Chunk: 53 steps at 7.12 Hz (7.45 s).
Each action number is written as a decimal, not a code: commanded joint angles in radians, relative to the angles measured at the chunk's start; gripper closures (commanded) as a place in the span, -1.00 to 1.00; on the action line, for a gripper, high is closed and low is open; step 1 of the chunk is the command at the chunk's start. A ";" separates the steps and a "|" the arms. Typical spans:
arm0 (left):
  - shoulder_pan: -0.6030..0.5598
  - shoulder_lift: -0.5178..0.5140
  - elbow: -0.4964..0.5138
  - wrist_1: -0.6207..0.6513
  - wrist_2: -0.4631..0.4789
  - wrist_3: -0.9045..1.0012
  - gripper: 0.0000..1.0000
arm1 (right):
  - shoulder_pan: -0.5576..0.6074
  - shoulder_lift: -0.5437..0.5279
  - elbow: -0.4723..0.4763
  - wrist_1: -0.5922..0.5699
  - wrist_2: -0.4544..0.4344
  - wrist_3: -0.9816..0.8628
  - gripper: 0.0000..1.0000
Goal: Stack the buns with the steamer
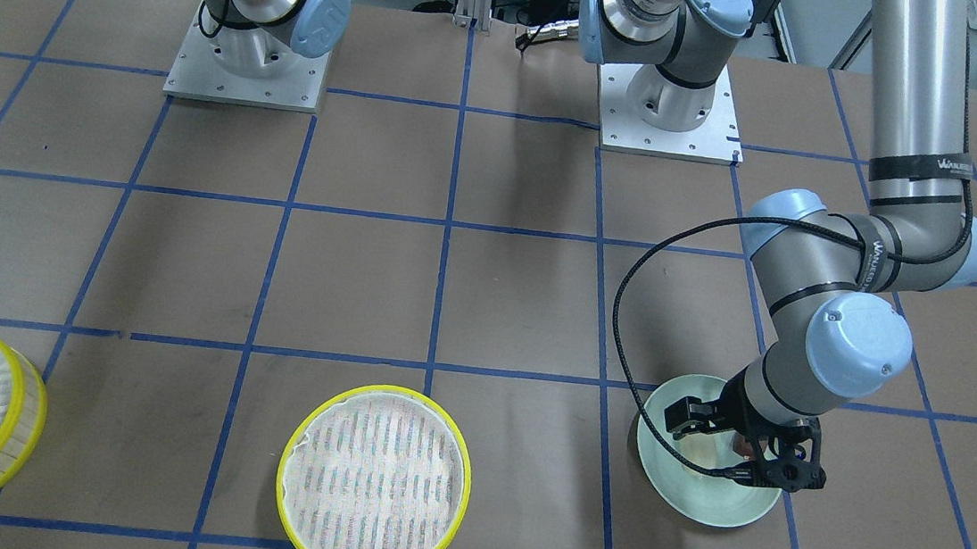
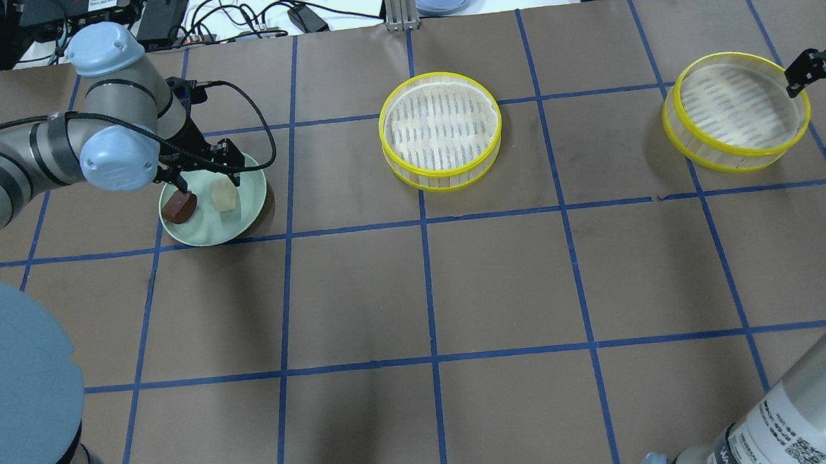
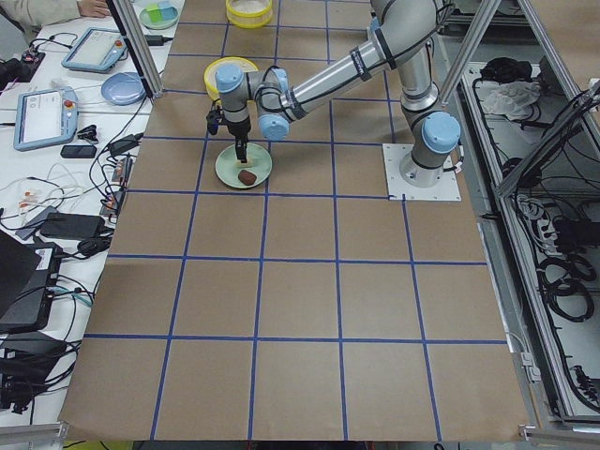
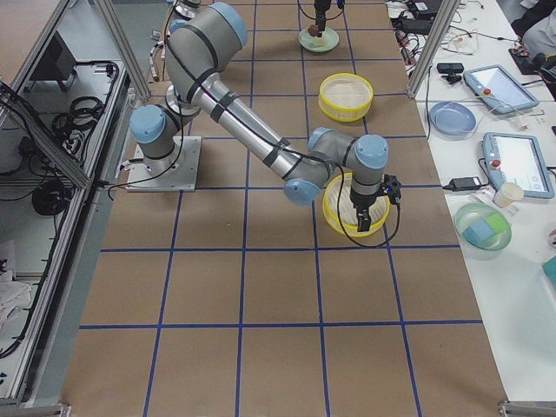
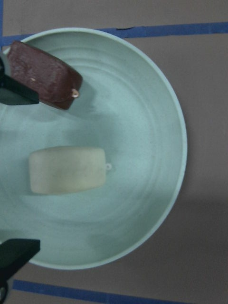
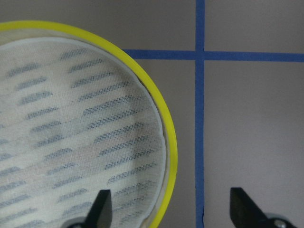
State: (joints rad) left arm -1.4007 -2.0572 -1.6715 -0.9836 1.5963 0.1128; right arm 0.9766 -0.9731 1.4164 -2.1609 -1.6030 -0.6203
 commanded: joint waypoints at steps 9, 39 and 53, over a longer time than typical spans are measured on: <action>-0.007 -0.006 0.097 0.065 -0.126 -0.084 1.00 | -0.001 0.068 -0.001 -0.060 0.031 -0.044 0.74; 0.135 0.028 0.004 -0.120 0.028 0.496 -1.00 | 0.668 -0.153 0.130 -0.019 0.038 0.927 1.00; 0.121 -0.014 0.030 0.056 -0.052 0.489 1.00 | 0.697 -0.038 0.019 0.000 0.026 0.918 1.00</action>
State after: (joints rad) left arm -1.2773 -2.0898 -1.6524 -0.9394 1.5477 0.6592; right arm 1.6716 -1.0224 1.4375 -2.1622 -1.5724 0.2778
